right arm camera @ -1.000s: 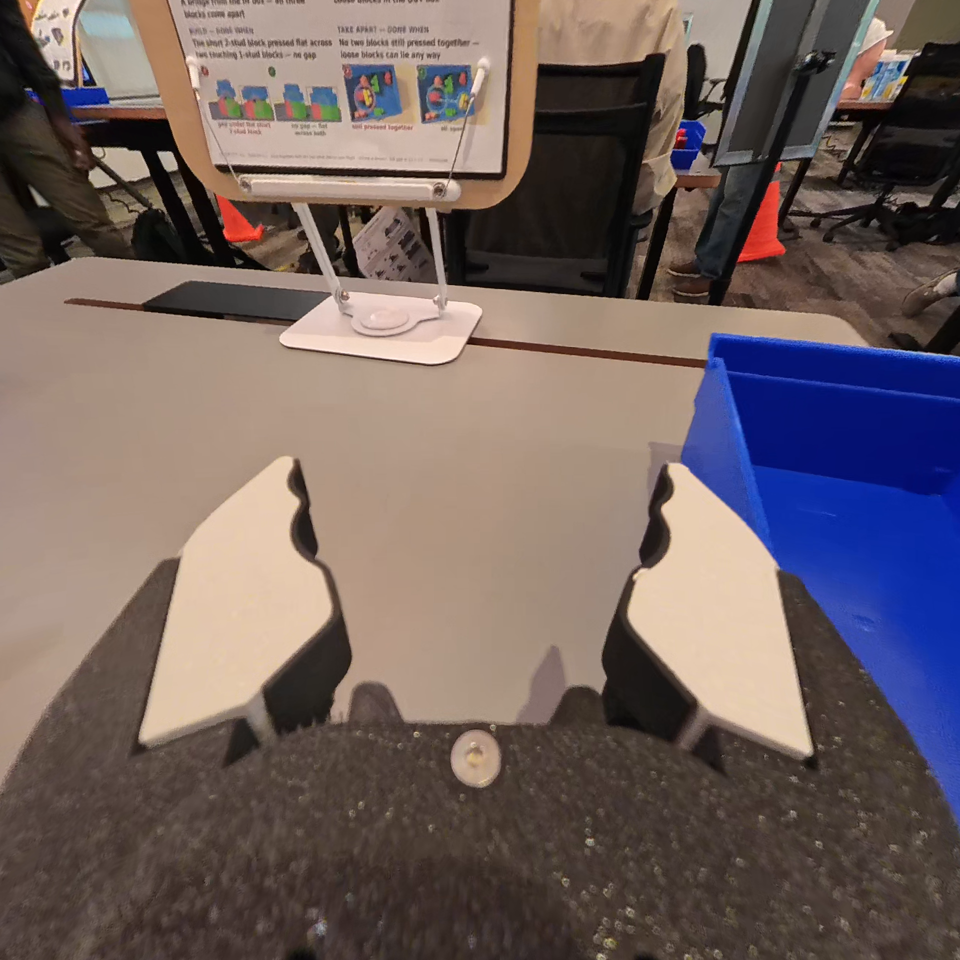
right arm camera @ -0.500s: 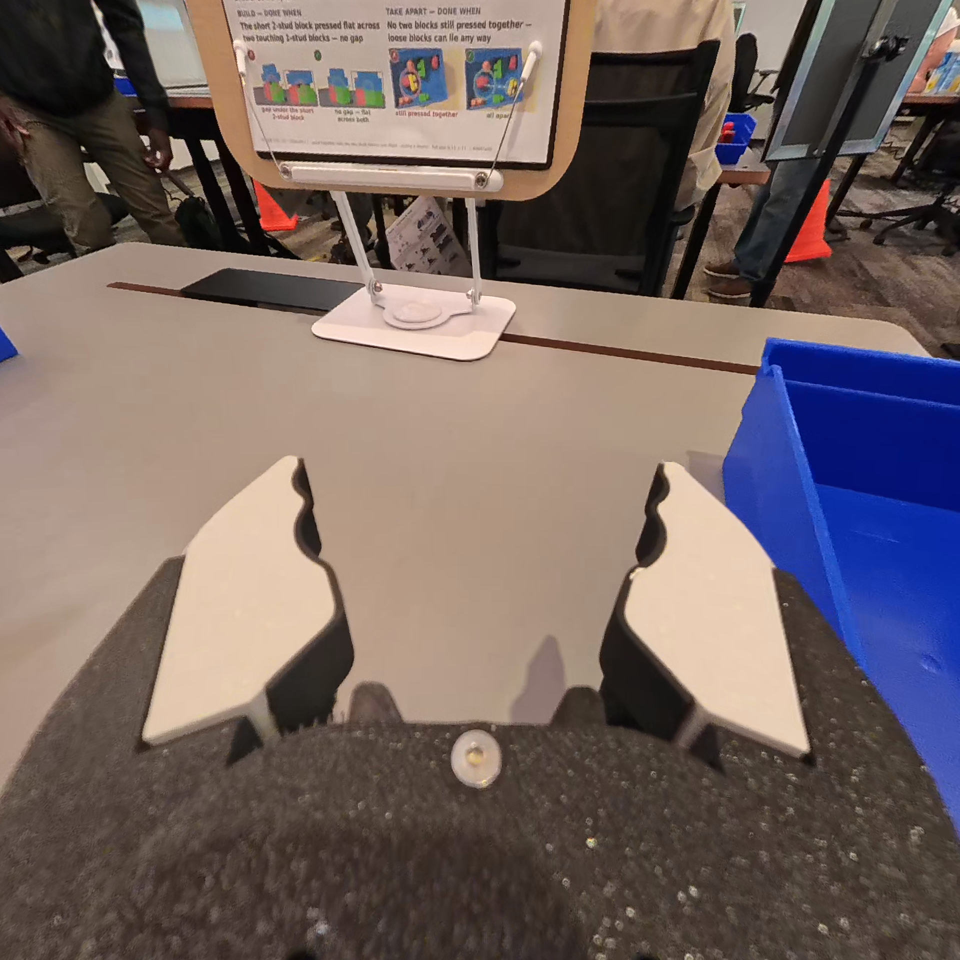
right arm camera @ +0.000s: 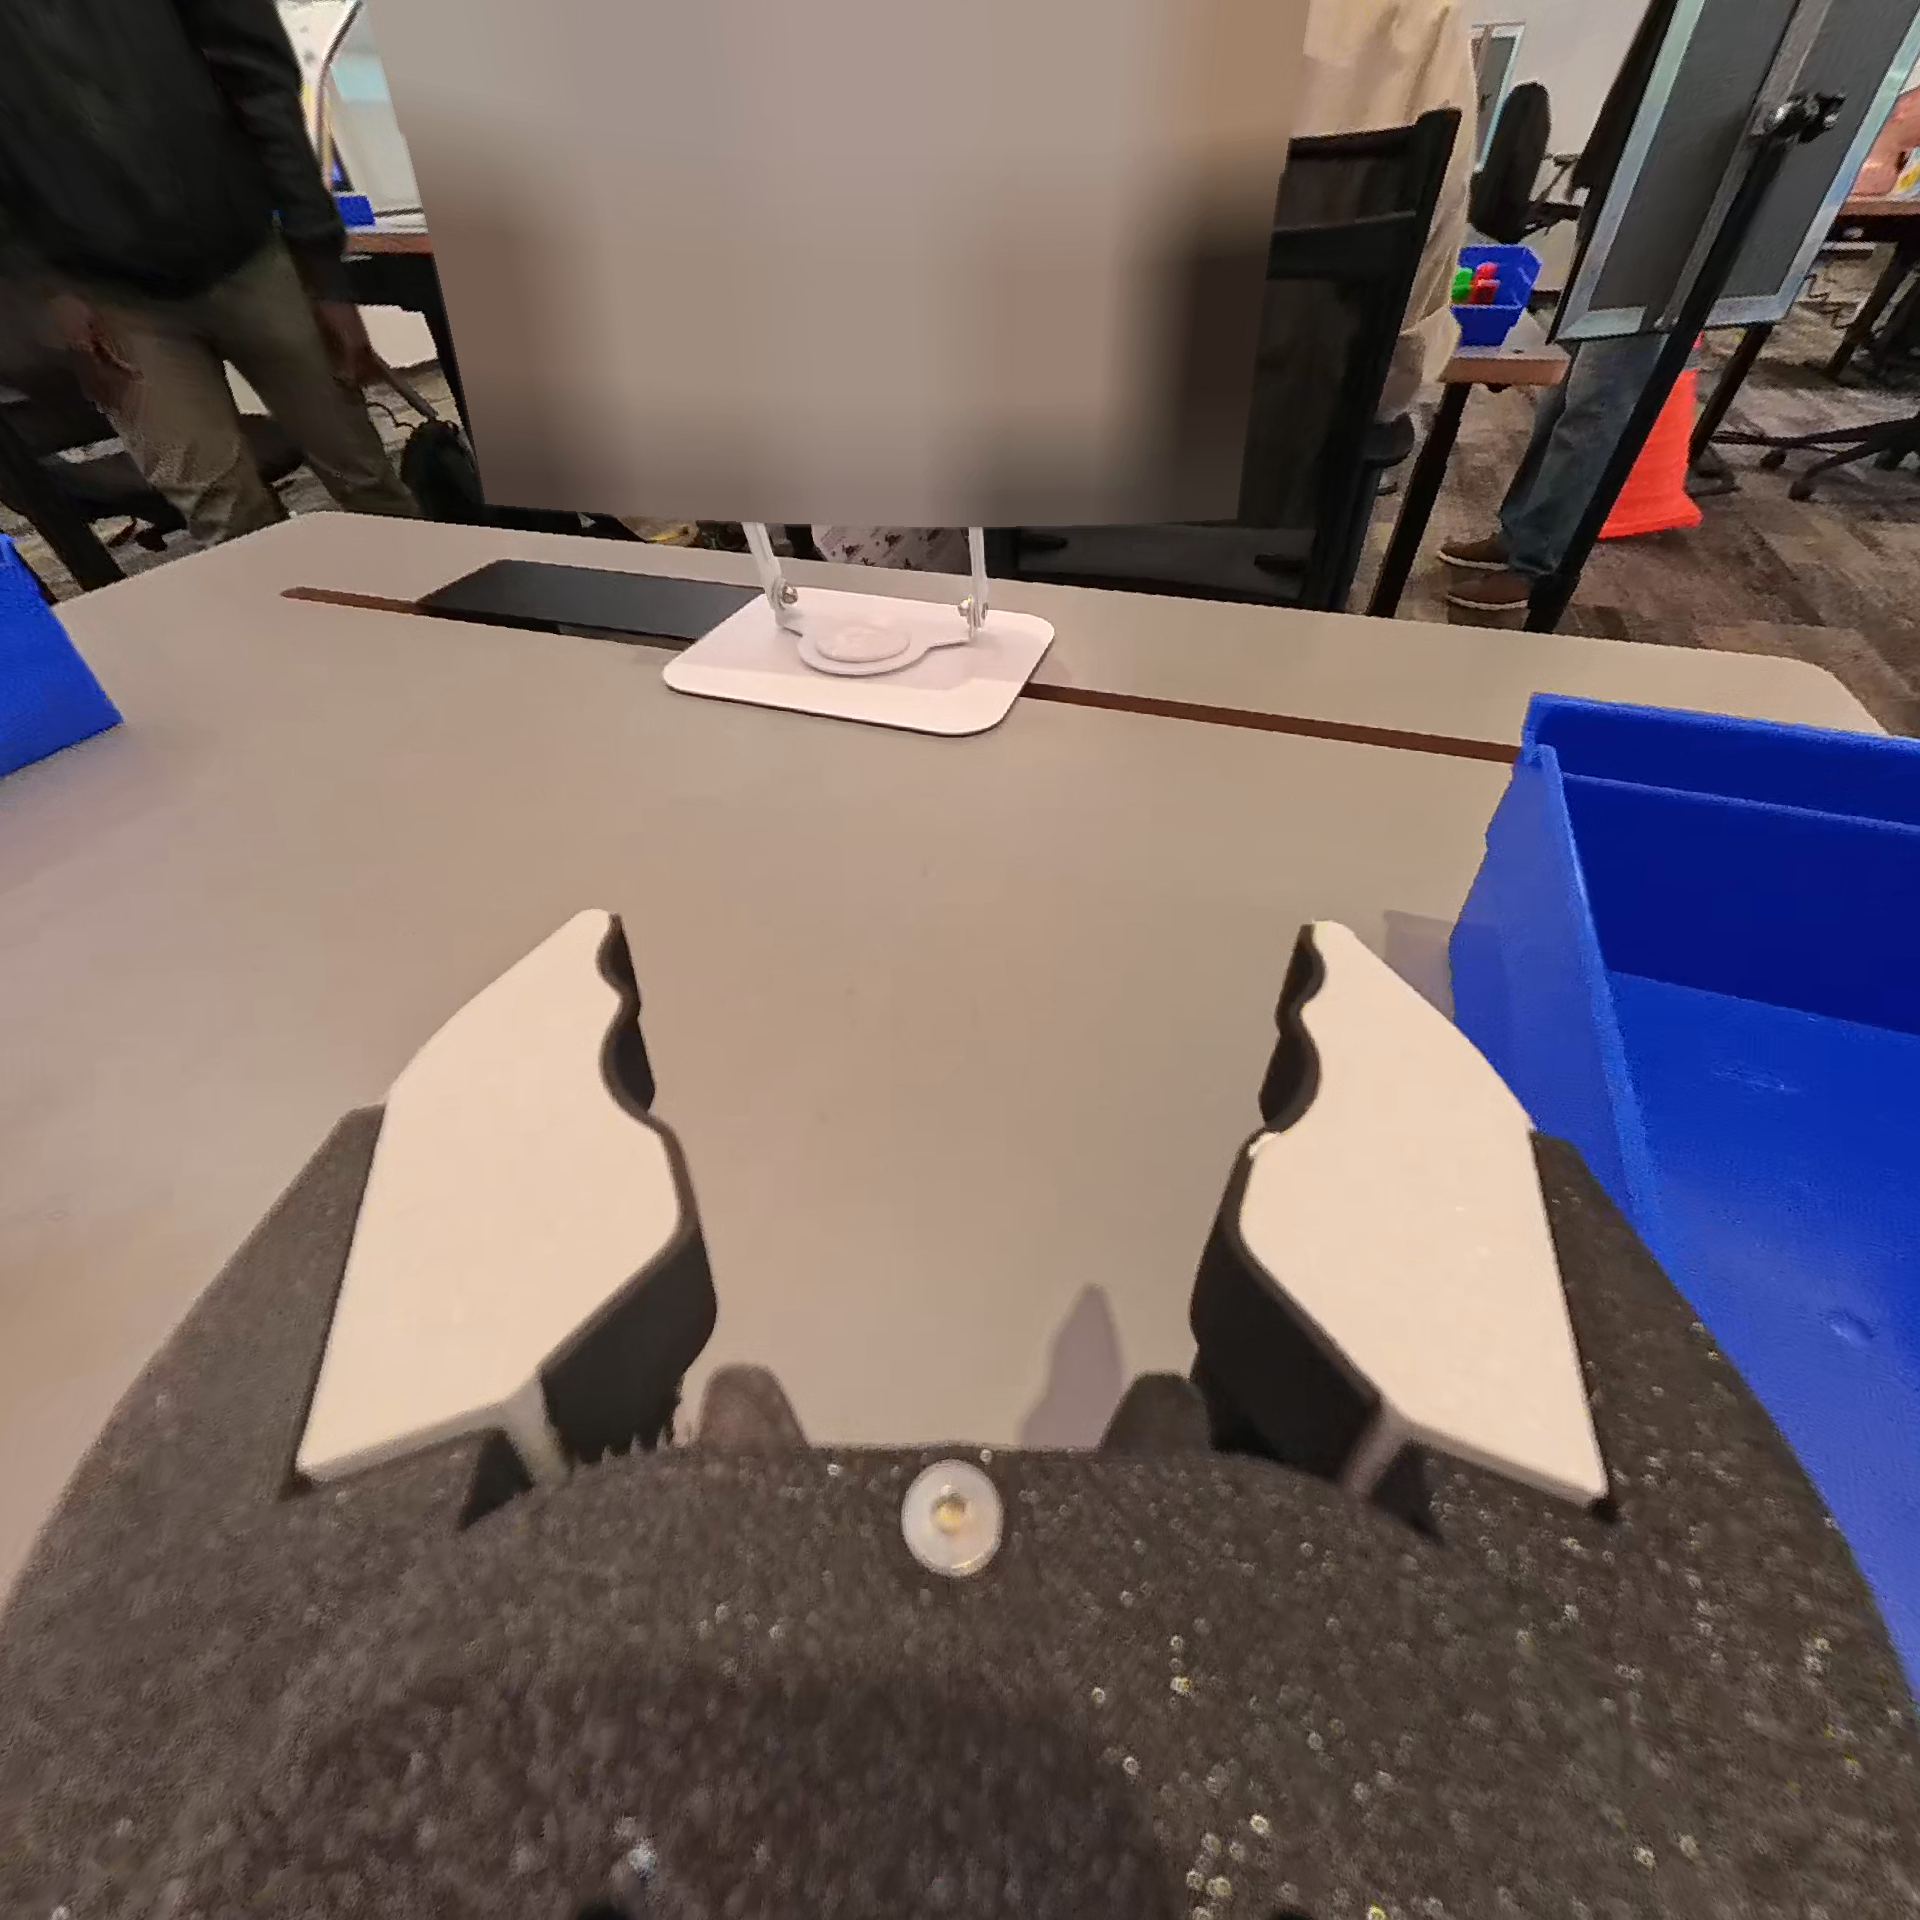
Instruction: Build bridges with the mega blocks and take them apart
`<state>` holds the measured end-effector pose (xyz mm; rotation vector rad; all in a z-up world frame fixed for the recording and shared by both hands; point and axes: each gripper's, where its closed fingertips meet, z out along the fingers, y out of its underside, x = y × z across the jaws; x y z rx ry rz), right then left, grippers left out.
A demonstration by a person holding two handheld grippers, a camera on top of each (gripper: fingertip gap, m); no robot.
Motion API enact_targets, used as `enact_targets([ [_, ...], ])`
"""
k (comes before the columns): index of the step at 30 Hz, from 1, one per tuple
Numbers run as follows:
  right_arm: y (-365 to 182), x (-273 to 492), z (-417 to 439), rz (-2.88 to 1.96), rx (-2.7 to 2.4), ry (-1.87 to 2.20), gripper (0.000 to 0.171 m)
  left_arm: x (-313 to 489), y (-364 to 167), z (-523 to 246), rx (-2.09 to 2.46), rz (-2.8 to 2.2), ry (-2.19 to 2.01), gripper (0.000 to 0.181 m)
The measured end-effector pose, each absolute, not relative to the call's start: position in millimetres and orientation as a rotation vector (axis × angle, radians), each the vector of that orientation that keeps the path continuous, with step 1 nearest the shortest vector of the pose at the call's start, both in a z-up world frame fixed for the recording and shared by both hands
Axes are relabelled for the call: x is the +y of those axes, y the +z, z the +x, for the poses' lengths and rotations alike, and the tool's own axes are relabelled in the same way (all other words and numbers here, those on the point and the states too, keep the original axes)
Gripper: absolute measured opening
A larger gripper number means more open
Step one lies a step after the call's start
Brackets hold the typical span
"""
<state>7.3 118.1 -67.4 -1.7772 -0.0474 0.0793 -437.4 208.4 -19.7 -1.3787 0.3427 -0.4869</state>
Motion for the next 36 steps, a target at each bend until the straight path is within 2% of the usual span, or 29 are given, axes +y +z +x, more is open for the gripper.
enact_targets([
  [3, -74.2, 113.4, 7.7, -1.805, -0.053, 0.090, 0.115, 201.0, 16.4, -475.9, 0.399, -1.431, -0.445, 0.108],
  [6, -77.1, 109.9, 4.8, -1.822, -0.060, 0.119, 0.114, 210.9, 25.0, -527.2, 0.434, -1.605, -0.444, 0.104],
  [10, -71.6, 105.5, 1.1, -1.822, -0.083, 0.122, 0.114, 230.9, -10.8, -600.7, 0.443, -1.930, -0.494, 0.078],
  [12, -67.8, 104.0, -1.4, -1.814, -0.094, 0.133, 0.113, 235.2, -29.8, -625.5, 0.373, -2.052, -0.635, 0.076],
  [16, -61.0, 102.2, -4.9, -1.792, -0.109, 0.153, 0.113, 238.1, -47.7, -657.3, 0.240, -2.136, -0.840, 0.057],
  [36, -55.2, 106.6, -28.6, -1.755, -0.230, 0.211, 0.111, 242.8, -116.4, -700.3, 0.386, -2.561, -0.656, 0.057],
])
